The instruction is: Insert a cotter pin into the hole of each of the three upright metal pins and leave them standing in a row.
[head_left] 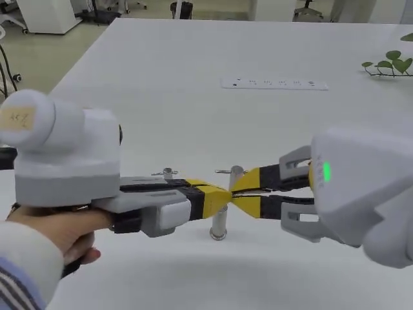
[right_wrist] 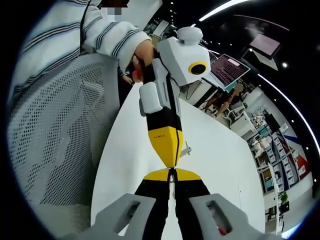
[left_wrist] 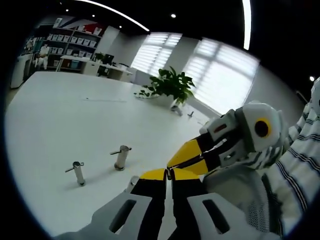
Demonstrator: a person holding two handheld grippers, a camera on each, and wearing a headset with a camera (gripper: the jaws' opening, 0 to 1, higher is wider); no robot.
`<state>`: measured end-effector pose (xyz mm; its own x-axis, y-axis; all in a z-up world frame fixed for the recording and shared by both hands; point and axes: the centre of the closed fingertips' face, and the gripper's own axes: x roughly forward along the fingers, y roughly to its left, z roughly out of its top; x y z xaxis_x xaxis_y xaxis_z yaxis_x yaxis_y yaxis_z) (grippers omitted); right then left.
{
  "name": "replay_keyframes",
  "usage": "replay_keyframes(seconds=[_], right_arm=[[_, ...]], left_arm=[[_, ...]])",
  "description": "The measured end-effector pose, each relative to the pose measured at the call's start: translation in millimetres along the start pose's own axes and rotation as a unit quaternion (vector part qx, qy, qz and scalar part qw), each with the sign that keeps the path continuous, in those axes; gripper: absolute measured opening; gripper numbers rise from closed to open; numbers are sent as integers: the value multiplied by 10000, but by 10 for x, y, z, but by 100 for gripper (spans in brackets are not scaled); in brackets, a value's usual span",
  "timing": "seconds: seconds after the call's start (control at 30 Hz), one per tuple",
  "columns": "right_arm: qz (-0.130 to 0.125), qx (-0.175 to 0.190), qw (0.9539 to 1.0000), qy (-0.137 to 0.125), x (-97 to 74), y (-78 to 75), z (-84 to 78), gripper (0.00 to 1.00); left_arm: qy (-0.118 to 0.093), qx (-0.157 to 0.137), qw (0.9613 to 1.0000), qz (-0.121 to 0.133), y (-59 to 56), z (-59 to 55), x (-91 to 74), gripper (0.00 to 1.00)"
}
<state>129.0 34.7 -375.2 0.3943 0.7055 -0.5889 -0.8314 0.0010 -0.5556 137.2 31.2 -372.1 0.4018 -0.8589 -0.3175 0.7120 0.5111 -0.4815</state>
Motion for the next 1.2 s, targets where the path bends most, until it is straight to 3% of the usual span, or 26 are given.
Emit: replay_keyframes(seconds=[0.6,0.7,0.83,1.0,1.2], right_arm=[[-95,210,9997,-79,-30,-35,14,0],[-52,222,9997,-80,-28,-23,8,0],[-32,559,9984,-112,-39,-26,-24,9],[69,1230,9923,-117,-61,-6,-124,11],[243,1979,9791,-410,-99,20,-92,14]], left_arm=[[-69,-172,9998,-1,-17,42,1,0],[-34,-113,9999,9,-14,22,0,0],[4,122,9999,17,-21,9,-18,0],[51,501,9987,-40,-65,13,-57,0],[24,875,9959,-215,-139,34,-85,0]])
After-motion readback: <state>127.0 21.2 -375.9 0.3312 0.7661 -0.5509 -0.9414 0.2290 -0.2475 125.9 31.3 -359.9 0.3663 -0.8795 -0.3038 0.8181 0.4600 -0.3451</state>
